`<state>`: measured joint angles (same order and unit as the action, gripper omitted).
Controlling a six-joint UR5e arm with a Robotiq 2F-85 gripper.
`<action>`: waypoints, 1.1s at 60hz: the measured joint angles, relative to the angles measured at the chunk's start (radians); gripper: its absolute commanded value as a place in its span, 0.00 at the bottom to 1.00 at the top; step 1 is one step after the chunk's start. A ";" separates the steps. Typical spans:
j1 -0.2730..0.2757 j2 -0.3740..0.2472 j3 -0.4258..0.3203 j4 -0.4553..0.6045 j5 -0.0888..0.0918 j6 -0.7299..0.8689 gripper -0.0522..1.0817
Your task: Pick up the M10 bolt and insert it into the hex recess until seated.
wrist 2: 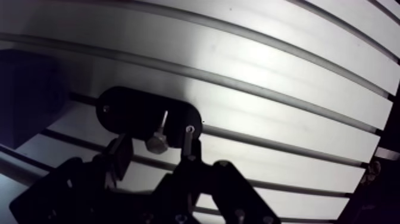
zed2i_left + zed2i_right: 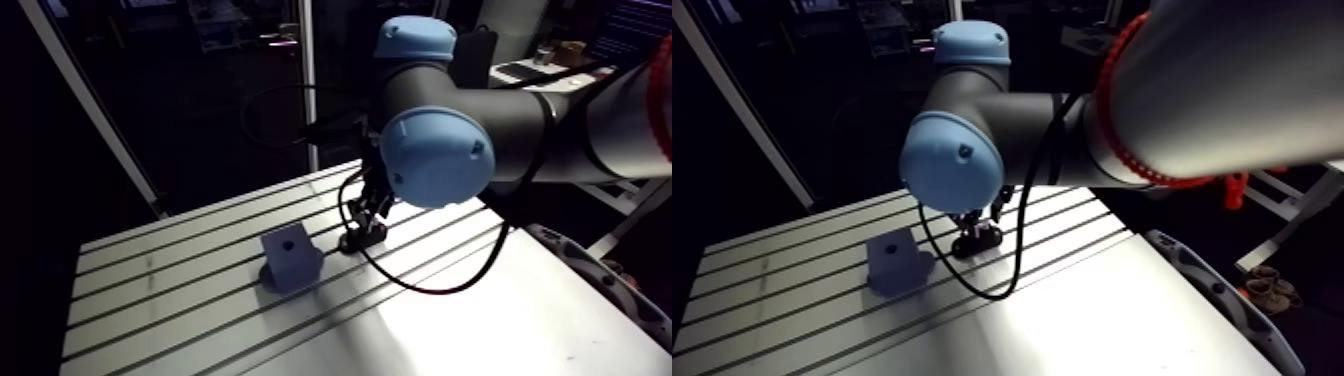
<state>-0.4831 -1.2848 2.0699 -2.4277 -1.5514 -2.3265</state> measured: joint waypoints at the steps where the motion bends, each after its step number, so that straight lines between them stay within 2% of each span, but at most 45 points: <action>1: 0.000 0.000 0.000 0.000 0.000 0.000 0.48; 66: 0.002 0.003 -0.003 -0.001 -0.001 0.003 0.60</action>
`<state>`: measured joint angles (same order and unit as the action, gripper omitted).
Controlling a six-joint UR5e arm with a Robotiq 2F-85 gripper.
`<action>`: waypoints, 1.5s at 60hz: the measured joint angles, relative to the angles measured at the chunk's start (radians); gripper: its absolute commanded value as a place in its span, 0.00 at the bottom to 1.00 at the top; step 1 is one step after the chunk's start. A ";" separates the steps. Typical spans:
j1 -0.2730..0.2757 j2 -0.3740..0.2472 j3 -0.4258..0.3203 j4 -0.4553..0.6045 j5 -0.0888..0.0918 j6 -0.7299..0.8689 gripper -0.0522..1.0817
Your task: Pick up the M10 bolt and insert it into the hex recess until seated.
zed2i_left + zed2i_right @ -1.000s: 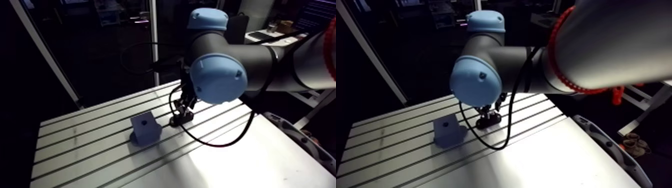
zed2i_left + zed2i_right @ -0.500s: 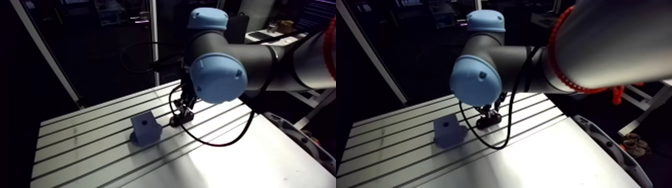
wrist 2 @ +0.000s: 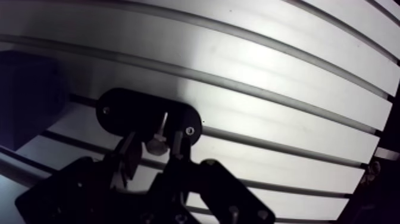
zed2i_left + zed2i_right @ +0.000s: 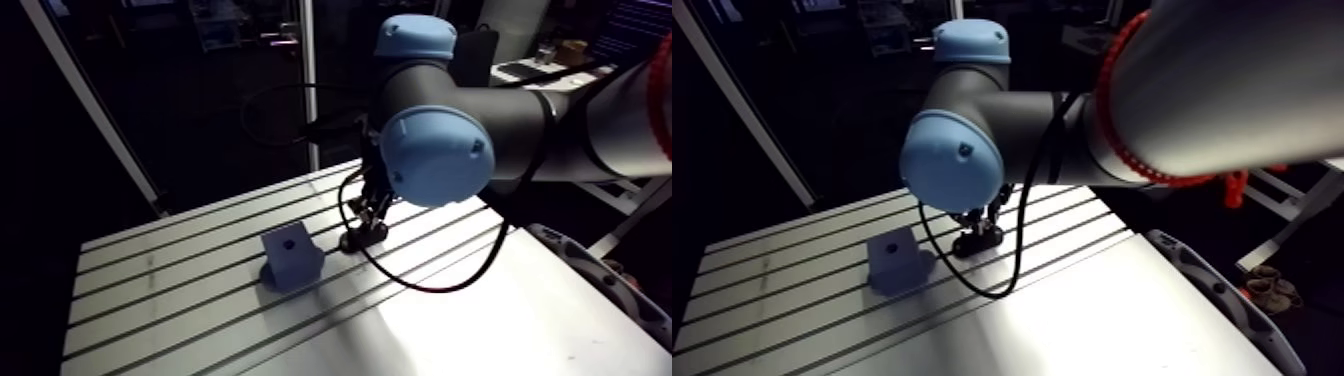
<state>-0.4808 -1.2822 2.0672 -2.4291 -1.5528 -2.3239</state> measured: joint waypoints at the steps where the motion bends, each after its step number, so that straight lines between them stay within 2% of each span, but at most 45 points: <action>1: 0.000 0.000 0.000 0.000 0.000 0.000 0.60; 61: 0.000 0.004 -0.001 0.000 0.001 0.000 0.66; 90: 0.000 0.007 -0.013 0.001 0.002 0.001 0.72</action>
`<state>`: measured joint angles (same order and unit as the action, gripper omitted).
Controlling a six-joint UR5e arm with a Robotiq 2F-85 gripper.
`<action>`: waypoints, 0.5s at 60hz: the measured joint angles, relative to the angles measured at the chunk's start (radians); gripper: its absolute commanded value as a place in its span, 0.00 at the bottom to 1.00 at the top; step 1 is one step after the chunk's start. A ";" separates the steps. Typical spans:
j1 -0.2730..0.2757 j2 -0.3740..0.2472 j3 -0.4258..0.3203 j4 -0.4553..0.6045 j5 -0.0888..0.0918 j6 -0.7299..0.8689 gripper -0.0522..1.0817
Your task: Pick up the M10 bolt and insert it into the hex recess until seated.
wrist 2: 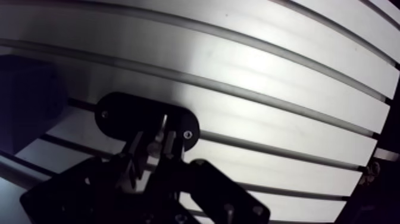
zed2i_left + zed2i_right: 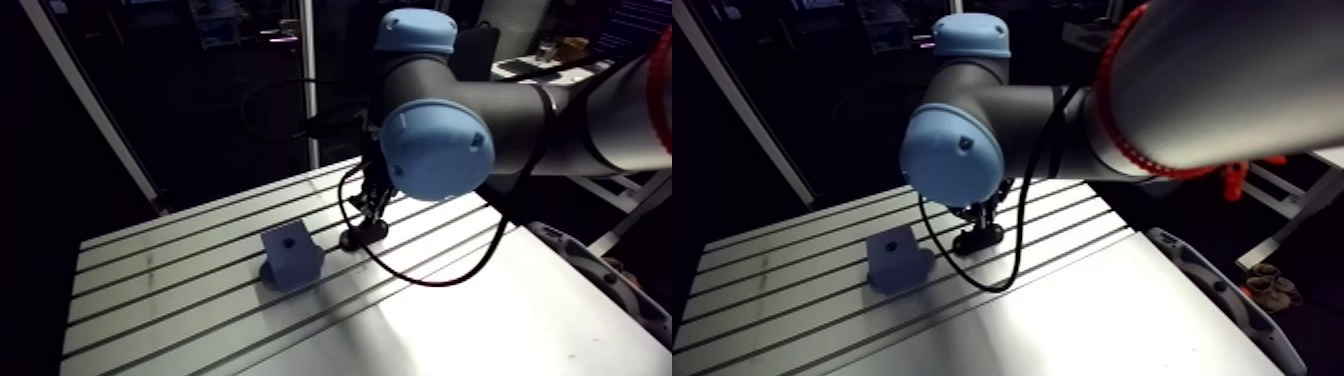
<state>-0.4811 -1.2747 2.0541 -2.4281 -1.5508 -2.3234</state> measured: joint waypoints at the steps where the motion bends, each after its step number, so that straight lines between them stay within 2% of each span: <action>1: 0.000 0.000 -0.001 0.000 0.000 0.000 0.72; 23: 0.002 -0.009 -0.018 0.009 0.007 0.014 0.72; 30: 0.006 -0.016 -0.030 0.024 0.014 0.018 0.72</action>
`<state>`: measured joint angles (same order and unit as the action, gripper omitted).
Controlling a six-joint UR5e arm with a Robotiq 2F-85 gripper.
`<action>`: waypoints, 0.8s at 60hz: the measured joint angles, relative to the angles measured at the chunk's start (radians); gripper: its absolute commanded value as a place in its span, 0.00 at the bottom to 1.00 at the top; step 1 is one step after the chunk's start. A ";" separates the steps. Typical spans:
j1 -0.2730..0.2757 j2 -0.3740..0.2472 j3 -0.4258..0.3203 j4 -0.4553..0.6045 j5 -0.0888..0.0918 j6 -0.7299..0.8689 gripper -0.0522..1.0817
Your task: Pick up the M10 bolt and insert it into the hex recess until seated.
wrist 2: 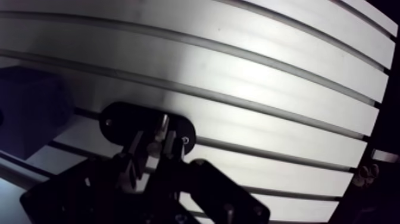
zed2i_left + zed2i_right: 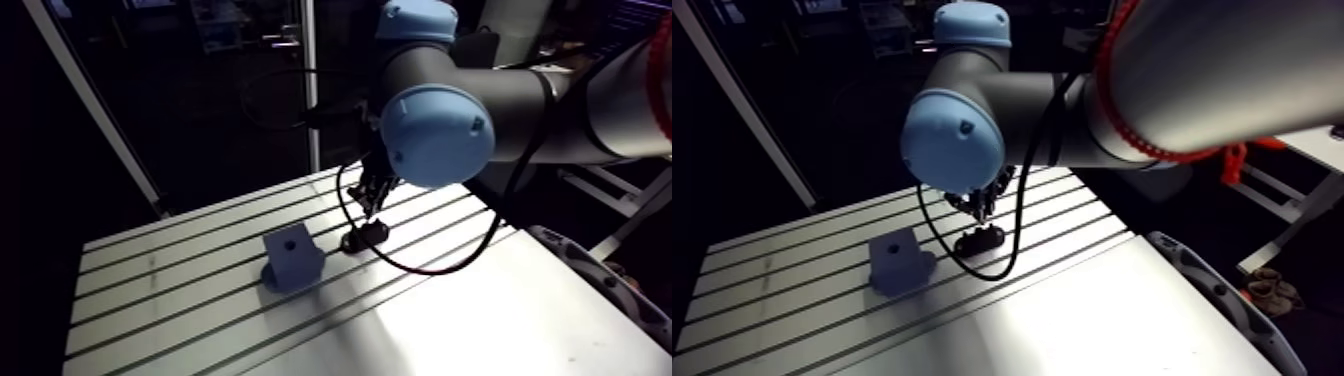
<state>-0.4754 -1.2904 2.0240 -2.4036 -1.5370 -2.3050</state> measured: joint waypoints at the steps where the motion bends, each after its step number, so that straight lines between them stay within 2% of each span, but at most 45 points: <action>1: 0.001 -0.001 -0.002 0.002 0.001 0.001 0.72; 9: 0.005 -0.015 -0.022 0.031 0.011 0.013 0.72; 24: 0.035 -0.062 -0.077 0.127 0.020 0.032 0.82; 26: 0.040 -0.069 -0.086 0.144 0.020 0.034 0.85; 32: 0.059 -0.090 -0.119 0.209 0.021 0.045 0.88; 48: 0.121 -0.118 -0.213 0.377 0.011 0.083 0.89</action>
<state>-0.3541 -1.4084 1.8108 -2.0262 -1.5261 -2.2220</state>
